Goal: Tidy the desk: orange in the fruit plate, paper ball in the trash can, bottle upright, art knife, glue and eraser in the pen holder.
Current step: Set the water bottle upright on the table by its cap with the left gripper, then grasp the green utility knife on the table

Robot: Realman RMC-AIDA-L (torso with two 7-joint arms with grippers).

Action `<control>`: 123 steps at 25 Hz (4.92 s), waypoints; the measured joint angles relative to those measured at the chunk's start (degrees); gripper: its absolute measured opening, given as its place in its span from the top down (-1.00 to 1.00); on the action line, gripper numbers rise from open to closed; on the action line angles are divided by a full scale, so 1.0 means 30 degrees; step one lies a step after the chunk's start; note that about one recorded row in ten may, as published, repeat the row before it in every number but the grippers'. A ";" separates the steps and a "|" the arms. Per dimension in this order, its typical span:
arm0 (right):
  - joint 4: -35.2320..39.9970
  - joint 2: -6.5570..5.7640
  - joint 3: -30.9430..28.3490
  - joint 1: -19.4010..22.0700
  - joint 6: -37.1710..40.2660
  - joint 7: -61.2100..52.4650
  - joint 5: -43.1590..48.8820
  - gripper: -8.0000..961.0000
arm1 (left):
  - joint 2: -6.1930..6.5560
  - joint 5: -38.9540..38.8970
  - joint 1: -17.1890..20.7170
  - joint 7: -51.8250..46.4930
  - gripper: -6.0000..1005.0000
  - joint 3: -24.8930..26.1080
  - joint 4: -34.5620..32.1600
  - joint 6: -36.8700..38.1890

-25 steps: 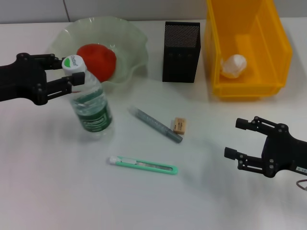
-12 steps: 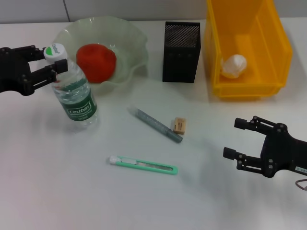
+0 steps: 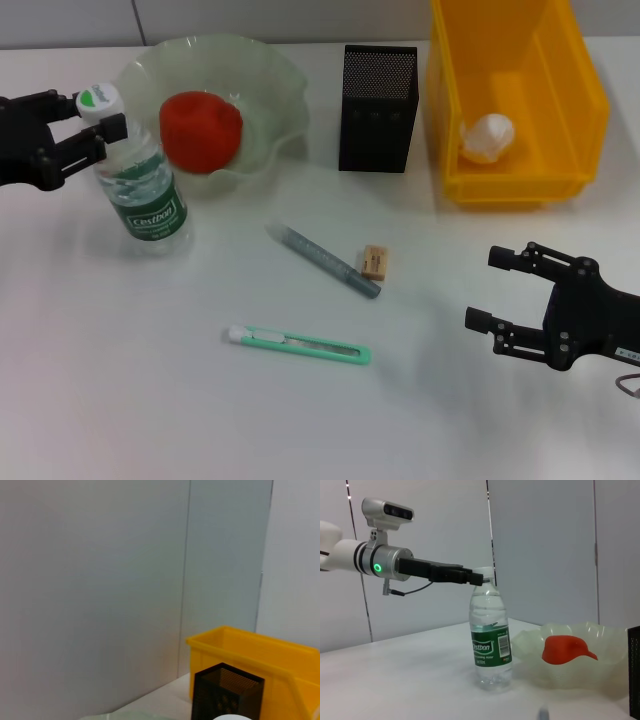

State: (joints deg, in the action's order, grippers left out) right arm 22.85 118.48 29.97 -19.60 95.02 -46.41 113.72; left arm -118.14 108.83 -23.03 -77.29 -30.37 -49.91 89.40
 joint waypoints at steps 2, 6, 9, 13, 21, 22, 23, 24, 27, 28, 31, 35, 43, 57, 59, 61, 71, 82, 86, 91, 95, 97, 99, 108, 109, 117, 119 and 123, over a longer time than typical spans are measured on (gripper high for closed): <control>0.0001 0.0000 0.0000 0.0002 0.0000 0.0000 0.0000 -0.64 | -0.0015 -0.0010 0.0031 0.0067 -0.02 0.0034 0.0069 -0.0191; 0.0000 0.0000 0.0000 0.0001 -0.0006 0.0000 0.0000 -0.64 | -0.0004 -0.0010 0.0066 0.0310 -0.03 0.0061 0.0375 -0.0432; 0.0000 0.0001 0.0000 -0.0003 -0.0015 0.0000 0.0000 -0.64 | 0.0005 -0.0068 0.0085 0.0464 -0.03 0.0080 0.0492 -0.0638; 0.0000 0.0000 0.0000 -0.0020 -0.0045 0.0000 0.0000 -0.64 | 0.0046 -0.0425 0.0129 0.0900 -0.04 0.0114 0.0887 -0.0786; 0.0000 -0.0020 0.0000 -0.0029 -0.0059 0.0000 0.0001 -0.64 | 0.0070 -0.0508 0.0154 0.1047 -0.05 0.0135 0.1000 -0.0966; 0.0001 -0.0023 0.0000 -0.0029 -0.0057 0.0000 0.0000 -0.64 | 0.0070 -0.0508 0.0159 0.1066 -0.05 0.0135 0.1000 -0.0981; 0.0000 -0.0025 0.0000 -0.0029 -0.0056 0.0000 0.0000 -0.64 | 0.0068 -0.0509 0.0158 0.1096 -0.05 0.0135 0.1000 -0.0990; -0.0001 -0.0026 0.0000 -0.0029 -0.0054 0.0000 0.0000 -0.64 | 0.0068 -0.0509 0.0159 0.1126 -0.06 0.0136 0.1000 -0.0993; 0.0000 -0.0031 -0.0006 -0.0029 -0.0035 0.0000 -0.0002 -0.64 | 0.0067 -0.0509 0.0180 0.1176 -0.06 0.0136 0.1000 -0.1010; 0.0000 -0.0031 -0.0011 -0.0029 -0.0028 0.0000 -0.0009 -0.64 | 0.0067 -0.0508 0.0192 0.1177 -0.06 0.0135 0.1003 -0.1015; 0.0000 -0.0032 -0.0024 -0.0029 -0.0012 0.0000 -0.0028 -0.64 | 0.0066 -0.0508 0.0209 0.1188 -0.07 0.0136 0.1019 -0.1015; 0.0000 -0.0031 -0.0030 -0.0029 -0.0003 0.0000 -0.0056 -0.64 | 0.0067 -0.0508 0.0257 0.1230 -0.07 0.0149 0.1009 -0.1048; -0.0001 -0.0032 -0.0009 -0.0028 0.0000 0.0000 -0.0079 -0.64 | 0.0066 -0.0509 0.0293 0.1470 -0.08 0.0556 0.1003 -0.1072; -0.0001 -0.0030 0.0001 -0.0028 0.0057 0.0000 -0.0088 -0.64 | 0.0014 -0.0507 0.0295 0.1478 -0.11 0.0650 0.0992 -0.1100; -0.0001 -0.0031 0.0000 -0.0029 0.0057 -0.0001 -0.0088 -0.64 | -0.0010 -0.0507 0.0294 0.1477 -0.11 0.0700 0.0992 -0.1124; -0.0001 -0.0031 0.0001 -0.0029 0.0056 0.0000 -0.0088 -0.64 | -0.0018 -0.0507 0.0295 0.1477 -0.11 0.0733 0.0992 -0.1142; -0.0001 -0.0030 0.0000 -0.0029 0.0098 0.0000 -0.0046 -0.64 | -0.0052 -0.0608 0.0325 0.1480 -0.28 0.0838 0.1013 -0.1091; -0.0001 -0.0030 -0.0046 -0.0028 0.0098 0.0000 -0.0031 -0.64 | 0.0648 -0.5375 0.0747 -0.0066 -0.58 0.0854 0.1469 0.2667; -0.0002 -0.0030 -0.0052 -0.0029 0.0096 0.0000 -0.0048 -0.64 | 0.0969 -0.6165 0.0698 -0.0733 -0.58 0.0746 0.2022 0.4208; -0.0002 -0.0030 -0.0063 -0.0107 0.0086 -0.0143 -0.0110 -0.64 | 0.1306 -0.6160 0.0416 -0.0893 -0.58 -0.1219 0.3290 0.7036; -0.0002 -0.0030 -0.0144 -0.0217 0.0087 -0.0280 -0.0122 -0.64 | 0.1110 -0.5889 0.0541 -0.0043 -0.58 -0.2989 0.3729 0.6891; -0.0002 -0.0030 -0.0175 -0.0288 0.0213 -0.0508 -0.0131 -0.64 | 0.0854 -0.4551 0.0425 0.1997 -0.57 -0.4167 0.4899 0.6621; -0.0002 -0.0030 -0.0180 -0.0317 0.0240 -0.0572 -0.0133 -0.64 | 0.0785 -0.4060 0.0382 0.2767 -0.57 -0.4232 0.5325 0.6477; -0.0002 -0.0136 -0.0111 -0.0740 0.0408 -0.1629 -0.0148 -0.64 | 0.0354 -0.1595 0.0398 0.7453 -0.57 -0.4286 0.8206 0.4019; -0.0002 -0.0141 -0.0074 -0.0795 0.0403 -0.1722 -0.0147 -0.64 | 0.0354 -0.1595 0.0398 0.7453 -0.57 -0.4286 0.8206 0.4019; -0.0014 -0.0198 -0.0029 -0.1065 0.0259 -0.2666 -0.0084 -0.64 | 0.0004 -0.0278 0.0591 0.9664 -0.57 -0.4270 0.9628 0.1727; -0.0019 -0.0204 -0.0028 -0.1158 0.0246 -0.2870 -0.0085 -0.64 | -0.0002 -0.0278 0.0601 0.9927 -0.57 -0.4231 0.9673 0.1616; -0.0040 -0.0237 -0.0028 -0.1244 0.0211 -0.3121 -0.0063 -0.64 | 0.0019 -0.0271 0.0610 0.9961 -0.57 -0.4294 0.9695 0.1602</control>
State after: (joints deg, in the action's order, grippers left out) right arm 22.73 117.77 29.88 -23.33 95.65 -55.77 113.54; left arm -118.09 108.01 -21.20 -47.41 -43.26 -20.83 94.20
